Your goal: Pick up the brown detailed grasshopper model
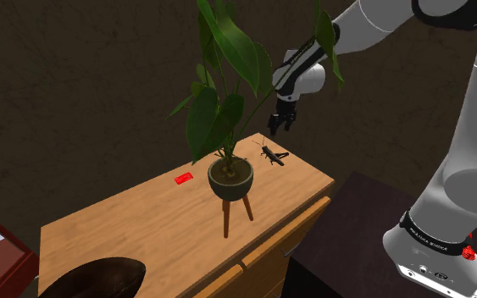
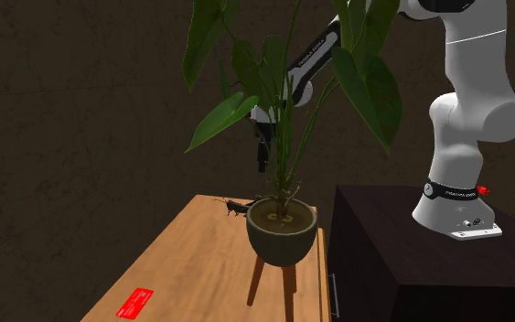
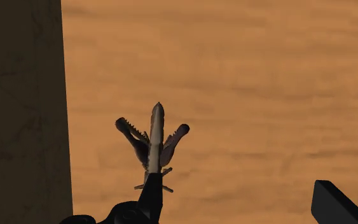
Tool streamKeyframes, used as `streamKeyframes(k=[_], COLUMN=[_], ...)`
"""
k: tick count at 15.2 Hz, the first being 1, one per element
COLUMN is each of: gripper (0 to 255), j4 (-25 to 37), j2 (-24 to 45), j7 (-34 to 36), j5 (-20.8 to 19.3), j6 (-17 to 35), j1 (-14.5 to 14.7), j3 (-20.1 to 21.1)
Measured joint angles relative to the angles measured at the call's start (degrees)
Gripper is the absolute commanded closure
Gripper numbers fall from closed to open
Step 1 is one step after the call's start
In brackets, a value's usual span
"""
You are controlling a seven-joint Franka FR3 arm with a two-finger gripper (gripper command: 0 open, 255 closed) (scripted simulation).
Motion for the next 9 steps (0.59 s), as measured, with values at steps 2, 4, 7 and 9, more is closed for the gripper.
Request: streamKeyframes(k=[2, 4, 7, 9], gripper=[0, 0, 0, 0], j4=[3.0, 6.8, 12.6, 16.1], j2=[3.9, 8.4, 15.7, 19.6], j7=[-0.7, -1.4, -2.2, -2.6], j5=[0.9, 1.7, 3.0, 3.5], j6=[0.6, 0.9, 2.1, 2.3], j1=[-0.6, -1.5, -2.7, -3.6], j3=[0.1, 0.3, 1.0, 1.2])
